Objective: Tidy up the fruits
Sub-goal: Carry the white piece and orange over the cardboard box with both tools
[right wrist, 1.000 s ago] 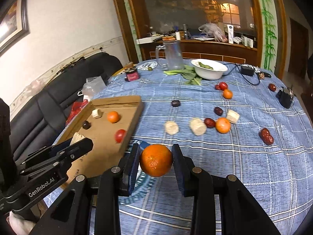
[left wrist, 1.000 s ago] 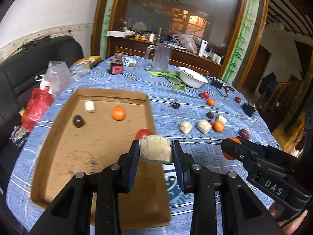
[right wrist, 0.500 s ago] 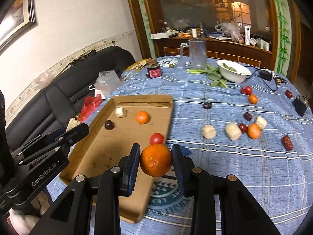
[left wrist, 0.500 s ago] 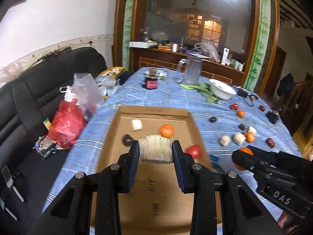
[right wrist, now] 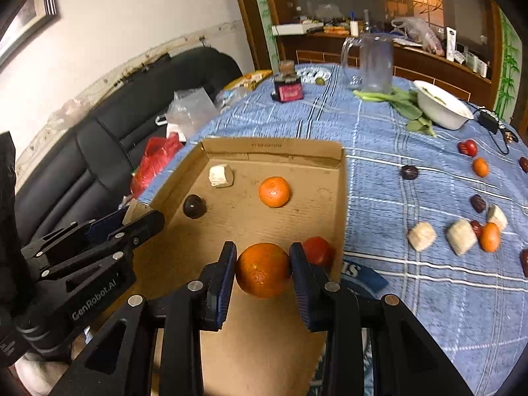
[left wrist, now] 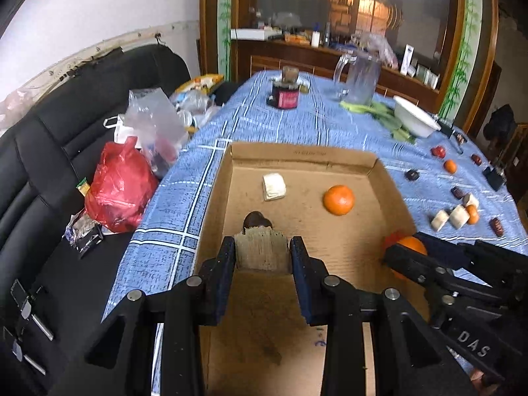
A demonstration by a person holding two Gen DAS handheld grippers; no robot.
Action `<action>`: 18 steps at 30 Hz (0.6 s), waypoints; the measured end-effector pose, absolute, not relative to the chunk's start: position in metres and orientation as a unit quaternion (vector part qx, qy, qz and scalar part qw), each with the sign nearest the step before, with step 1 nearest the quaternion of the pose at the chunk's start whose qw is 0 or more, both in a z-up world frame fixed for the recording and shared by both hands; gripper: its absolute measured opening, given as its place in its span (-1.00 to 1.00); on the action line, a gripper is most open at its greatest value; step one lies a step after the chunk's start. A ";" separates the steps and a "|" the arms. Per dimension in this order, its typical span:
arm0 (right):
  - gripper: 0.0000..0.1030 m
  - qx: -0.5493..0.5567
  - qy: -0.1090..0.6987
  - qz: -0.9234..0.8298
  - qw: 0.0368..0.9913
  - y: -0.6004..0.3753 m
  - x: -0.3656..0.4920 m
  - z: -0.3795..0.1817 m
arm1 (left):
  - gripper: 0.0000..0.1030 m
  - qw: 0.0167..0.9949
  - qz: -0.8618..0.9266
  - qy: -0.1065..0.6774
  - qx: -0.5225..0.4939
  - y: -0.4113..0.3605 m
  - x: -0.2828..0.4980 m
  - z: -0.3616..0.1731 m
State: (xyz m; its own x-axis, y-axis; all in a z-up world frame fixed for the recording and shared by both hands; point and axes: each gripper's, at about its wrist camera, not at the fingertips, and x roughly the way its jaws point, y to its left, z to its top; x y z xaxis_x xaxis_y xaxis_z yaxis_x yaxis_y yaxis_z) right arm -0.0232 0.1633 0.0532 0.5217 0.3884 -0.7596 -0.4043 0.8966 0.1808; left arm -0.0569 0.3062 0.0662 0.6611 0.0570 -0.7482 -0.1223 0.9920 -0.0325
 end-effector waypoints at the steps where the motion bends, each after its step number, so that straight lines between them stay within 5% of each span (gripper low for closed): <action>1: -0.29 -0.013 0.438 0.226 0.870 0.167 -0.018 0.049 | -0.37 0.908 0.050 0.414 -0.038 0.307 -0.053 0.064; 18: -0.29 -0.015 0.487 0.226 0.844 0.182 0.023 0.023 | -0.36 0.866 0.072 0.493 -0.037 0.317 -0.014 0.035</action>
State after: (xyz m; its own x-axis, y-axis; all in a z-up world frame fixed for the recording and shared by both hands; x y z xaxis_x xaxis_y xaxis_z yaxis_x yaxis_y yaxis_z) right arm 0.0228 0.1823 0.0230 0.4239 0.3662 -0.8284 -0.3963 0.8974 0.1939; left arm -0.0143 0.3166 0.0354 0.5032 0.0888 -0.8596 -0.1614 0.9869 0.0074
